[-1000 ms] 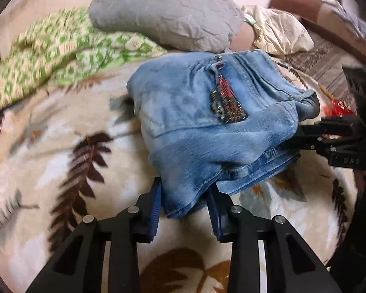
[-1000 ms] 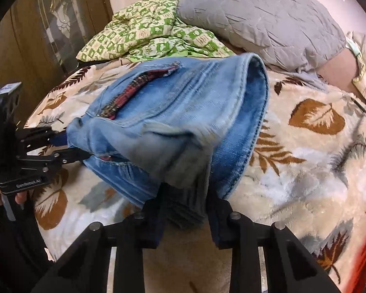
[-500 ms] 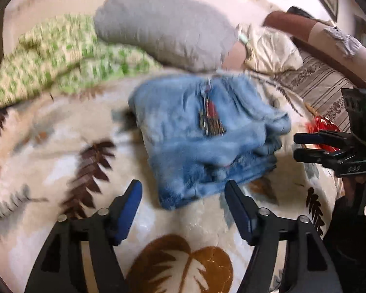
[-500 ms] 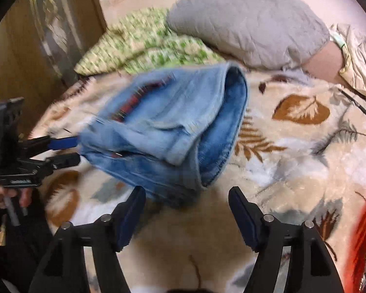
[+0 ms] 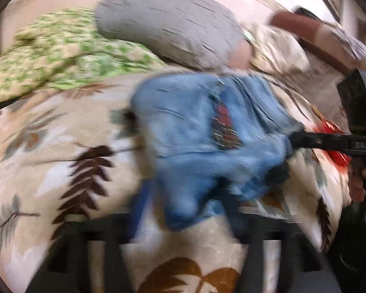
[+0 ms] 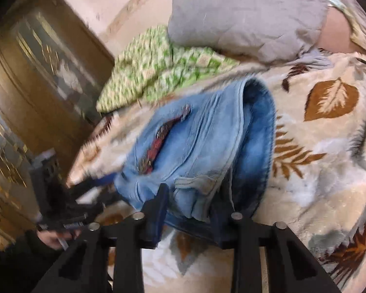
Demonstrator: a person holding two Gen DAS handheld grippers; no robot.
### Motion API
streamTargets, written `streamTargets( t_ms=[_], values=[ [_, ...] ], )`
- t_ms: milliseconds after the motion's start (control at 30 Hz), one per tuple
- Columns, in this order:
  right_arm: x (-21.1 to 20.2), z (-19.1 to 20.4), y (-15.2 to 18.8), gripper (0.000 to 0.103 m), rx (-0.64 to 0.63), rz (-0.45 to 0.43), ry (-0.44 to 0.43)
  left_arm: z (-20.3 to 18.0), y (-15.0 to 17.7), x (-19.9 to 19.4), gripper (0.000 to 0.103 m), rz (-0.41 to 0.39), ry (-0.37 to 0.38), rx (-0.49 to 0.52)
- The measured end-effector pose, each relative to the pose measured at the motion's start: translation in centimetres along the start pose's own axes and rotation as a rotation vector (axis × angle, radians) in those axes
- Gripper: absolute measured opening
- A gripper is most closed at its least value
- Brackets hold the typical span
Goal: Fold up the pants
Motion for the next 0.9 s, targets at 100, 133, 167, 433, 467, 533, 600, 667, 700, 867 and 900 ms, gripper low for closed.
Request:
streamTargets(
  t_ms=[100,133,167,433,467,533,600,667,700,867,900],
  values=[
    [0.5,1.2,0.5,0.025,-0.063,0.022,0.015,-0.5,-0.2,0.0,0.026,0.005,-0.005,0.043],
    [0.4,1.4,0.6,0.024,-0.089,0.025,0.039,-0.4,-0.2,0.0,0.024,0.01,0.004,0.044],
    [0.3,1.3,0.6,0.023,-0.106,0.027,0.073,-0.2,-0.2,-0.1,0.023,0.012,0.012,0.044],
    [0.1,-2.1,0.5,0.013,-0.101,0.06,0.282,0.7,0.1,0.6,0.02,0.05,0.05,0.017],
    [0.3,-2.1,0.5,0.012,-0.113,0.063,0.298,0.6,0.2,0.6,0.02,0.054,0.046,0.02],
    [0.7,-2.2,0.4,0.012,-0.128,0.067,0.315,0.8,0.3,0.7,0.02,0.064,0.05,0.014],
    [0.7,-2.6,0.3,0.012,-0.111,0.065,0.31,0.8,0.4,0.7,0.02,0.075,0.05,0.01],
    [0.8,-2.9,0.2,0.013,-0.107,0.063,0.315,0.7,0.6,0.7,0.02,0.087,0.035,0.02],
    [0.8,-3.0,0.3,0.013,-0.107,0.062,0.319,0.7,0.6,0.7,0.02,0.092,0.028,0.023],
    [0.0,-2.7,0.4,0.026,-0.095,0.052,0.316,1.4,1.0,-0.6,0.025,0.108,0.049,-0.016],
    [-0.7,-2.7,0.3,0.033,-0.081,0.052,0.303,1.7,0.9,-1.4,0.032,0.094,0.061,-0.029]
  ],
)
Point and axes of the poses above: each gripper's, at about its wrist camera, not at the fingertips, and x roughly the way its jaws point, z to its left, y to its underside, the point moved 5 cm from there along x, roughly the way its jaws point, and after that the axes turned 2 degrees about -y, right-handed, at the moved point
